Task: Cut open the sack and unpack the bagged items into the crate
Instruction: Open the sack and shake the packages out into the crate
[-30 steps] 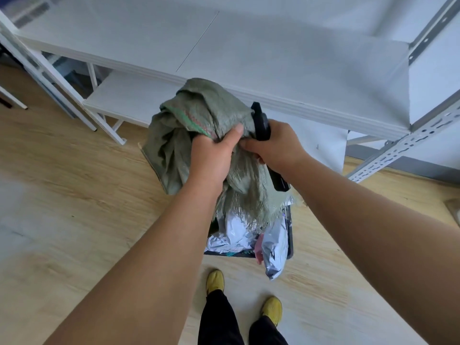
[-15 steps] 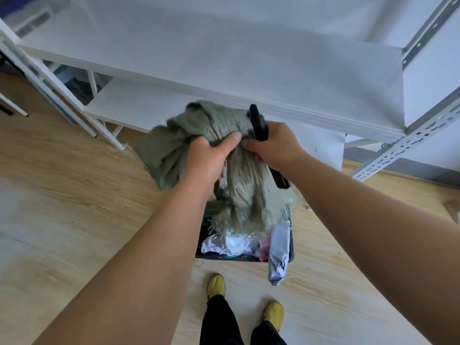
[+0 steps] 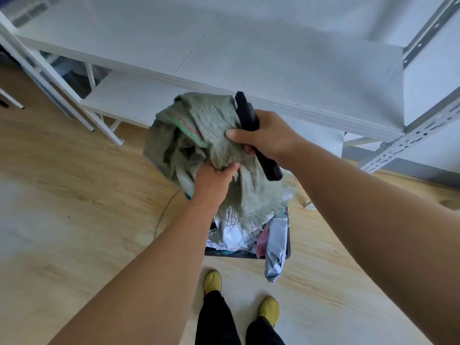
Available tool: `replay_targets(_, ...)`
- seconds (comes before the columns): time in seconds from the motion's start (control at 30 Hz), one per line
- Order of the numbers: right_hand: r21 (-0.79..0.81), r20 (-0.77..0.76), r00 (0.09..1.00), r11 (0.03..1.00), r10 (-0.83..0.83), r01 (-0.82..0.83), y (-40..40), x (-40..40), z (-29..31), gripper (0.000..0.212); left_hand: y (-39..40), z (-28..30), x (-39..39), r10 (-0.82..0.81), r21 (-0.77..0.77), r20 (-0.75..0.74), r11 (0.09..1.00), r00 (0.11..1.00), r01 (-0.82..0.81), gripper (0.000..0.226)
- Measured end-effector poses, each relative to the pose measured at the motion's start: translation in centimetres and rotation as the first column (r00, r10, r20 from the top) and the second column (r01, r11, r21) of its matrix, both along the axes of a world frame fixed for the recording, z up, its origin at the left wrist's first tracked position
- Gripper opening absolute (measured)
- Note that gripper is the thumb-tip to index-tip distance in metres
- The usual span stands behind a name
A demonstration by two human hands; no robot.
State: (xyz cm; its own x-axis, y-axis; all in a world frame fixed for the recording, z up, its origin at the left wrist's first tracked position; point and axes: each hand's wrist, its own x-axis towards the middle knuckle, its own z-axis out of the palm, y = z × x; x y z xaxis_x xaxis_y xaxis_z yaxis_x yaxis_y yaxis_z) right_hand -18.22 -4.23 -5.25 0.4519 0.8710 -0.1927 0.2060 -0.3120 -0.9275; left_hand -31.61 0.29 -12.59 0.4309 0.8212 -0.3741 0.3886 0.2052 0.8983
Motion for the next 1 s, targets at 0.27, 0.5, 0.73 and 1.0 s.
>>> replay_targets(0.27, -0.238, 0.090, 0.988, 0.961, -0.125, 0.143, -3.7, -0.9, -5.2, 0.045, 1.3, 1.7, 0.8, 0.161, -0.081, 0.145, 0.985, 0.976, -0.150, 0.010)
replay_targets(0.5, -0.028, 0.240, 0.928, 0.953, -0.286, 0.301, -1.3, 1.5, -2.3, 0.023, 2.1, 5.4, 2.2, 0.037, 0.068, 0.362, 0.996, 0.932, -0.066, 0.008)
replay_targets(0.73, 0.006, 0.230, 0.928, 0.954, -0.294, 0.301, -1.1, 2.5, -1.0, 0.036, 2.4, 6.4, 2.3, -0.032, 0.163, 0.304, 0.986, 0.952, -0.019, 0.003)
replay_targets(1.0, -0.030, 0.247, 0.936, 0.964, -0.250, 0.265, -1.1, 2.1, -1.2, 0.036, 1.9, 5.6, 1.5, 0.010, 0.198, 0.245, 0.978, 0.969, -0.060, 0.008)
